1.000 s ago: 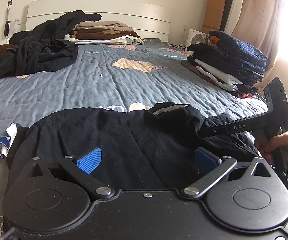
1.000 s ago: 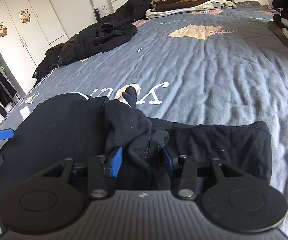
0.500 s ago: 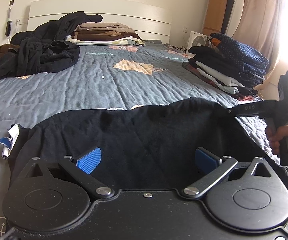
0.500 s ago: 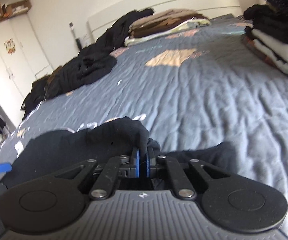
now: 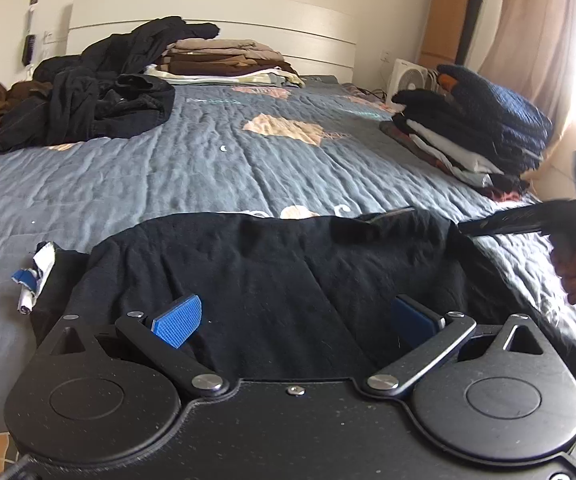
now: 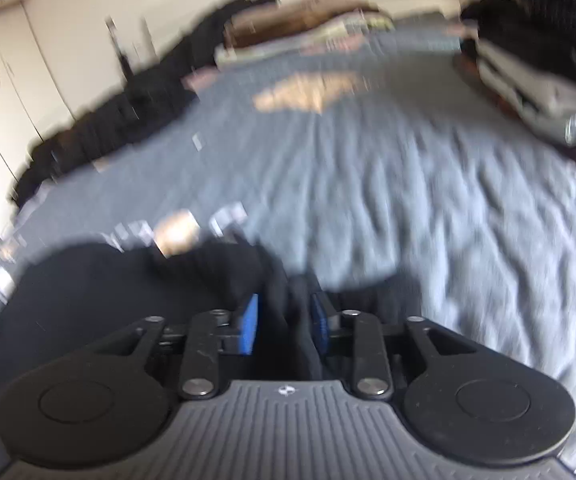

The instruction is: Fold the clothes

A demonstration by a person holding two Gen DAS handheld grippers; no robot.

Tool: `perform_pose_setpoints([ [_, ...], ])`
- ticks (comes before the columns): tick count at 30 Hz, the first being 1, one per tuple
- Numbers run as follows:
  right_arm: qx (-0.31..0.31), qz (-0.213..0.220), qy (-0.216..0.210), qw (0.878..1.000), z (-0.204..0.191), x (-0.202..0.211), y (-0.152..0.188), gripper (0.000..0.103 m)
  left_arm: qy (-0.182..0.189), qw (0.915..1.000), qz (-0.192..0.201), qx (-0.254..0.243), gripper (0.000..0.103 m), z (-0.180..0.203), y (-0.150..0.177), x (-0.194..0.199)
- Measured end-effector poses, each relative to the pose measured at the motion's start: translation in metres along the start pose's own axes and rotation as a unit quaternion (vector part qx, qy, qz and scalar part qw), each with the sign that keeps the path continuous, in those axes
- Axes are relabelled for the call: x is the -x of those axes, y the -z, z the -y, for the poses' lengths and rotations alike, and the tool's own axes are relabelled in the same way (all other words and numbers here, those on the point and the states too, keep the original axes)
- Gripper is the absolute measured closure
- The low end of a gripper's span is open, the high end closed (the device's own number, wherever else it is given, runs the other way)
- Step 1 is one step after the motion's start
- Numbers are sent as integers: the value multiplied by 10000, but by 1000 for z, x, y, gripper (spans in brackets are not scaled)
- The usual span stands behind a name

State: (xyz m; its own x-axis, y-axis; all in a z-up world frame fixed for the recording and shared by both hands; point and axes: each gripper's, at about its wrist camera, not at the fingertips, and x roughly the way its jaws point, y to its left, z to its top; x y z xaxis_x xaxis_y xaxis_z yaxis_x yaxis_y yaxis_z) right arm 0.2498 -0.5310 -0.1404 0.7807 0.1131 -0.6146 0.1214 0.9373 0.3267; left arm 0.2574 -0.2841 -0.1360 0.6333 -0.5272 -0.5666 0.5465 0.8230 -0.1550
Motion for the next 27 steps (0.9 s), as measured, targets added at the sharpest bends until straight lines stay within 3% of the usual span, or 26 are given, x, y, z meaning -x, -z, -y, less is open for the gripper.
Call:
perform_pose_setpoints([
  [2, 67, -45, -420, 9991, -9, 6, -4, 57, -126, 9998, -114, 54, 1, -6, 1, -4],
  [5, 259, -540, -950, 9937, -26, -8, 4, 48, -461, 9978, -470, 32, 1, -15, 7, -17],
  [8, 504, -1165, -718, 9893, -30, -38, 25, 48, -699, 9935, -896, 15, 1, -25, 19, -33],
  [11, 518, -1265, -750, 9878, -28, -40, 29, 48, -709, 9919, -1052, -34, 1, -32, 28, -37],
  [15, 480, -1186, -885, 9878, -29, -12, 22, 46, -495, 9945, -901, -194, 1, -31, 15, -8],
  [18, 602, -1286, -968, 9851, -31, 14, 27, 42, -132, 9943, -844, -639, 1, -36, 5, 31],
  [21, 755, -1327, -1033, 9829, -28, 42, 34, 41, 170, 9921, -815, -935, 1, -56, 4, 70],
  [24, 681, -1311, -1200, 9817, -19, 71, 42, 40, 396, 9902, -1018, -873, 2, -87, 16, 98],
  [27, 538, -1326, -1182, 9826, -11, 89, 53, 38, 469, 9893, -1223, -636, 18, -110, 29, 107],
])
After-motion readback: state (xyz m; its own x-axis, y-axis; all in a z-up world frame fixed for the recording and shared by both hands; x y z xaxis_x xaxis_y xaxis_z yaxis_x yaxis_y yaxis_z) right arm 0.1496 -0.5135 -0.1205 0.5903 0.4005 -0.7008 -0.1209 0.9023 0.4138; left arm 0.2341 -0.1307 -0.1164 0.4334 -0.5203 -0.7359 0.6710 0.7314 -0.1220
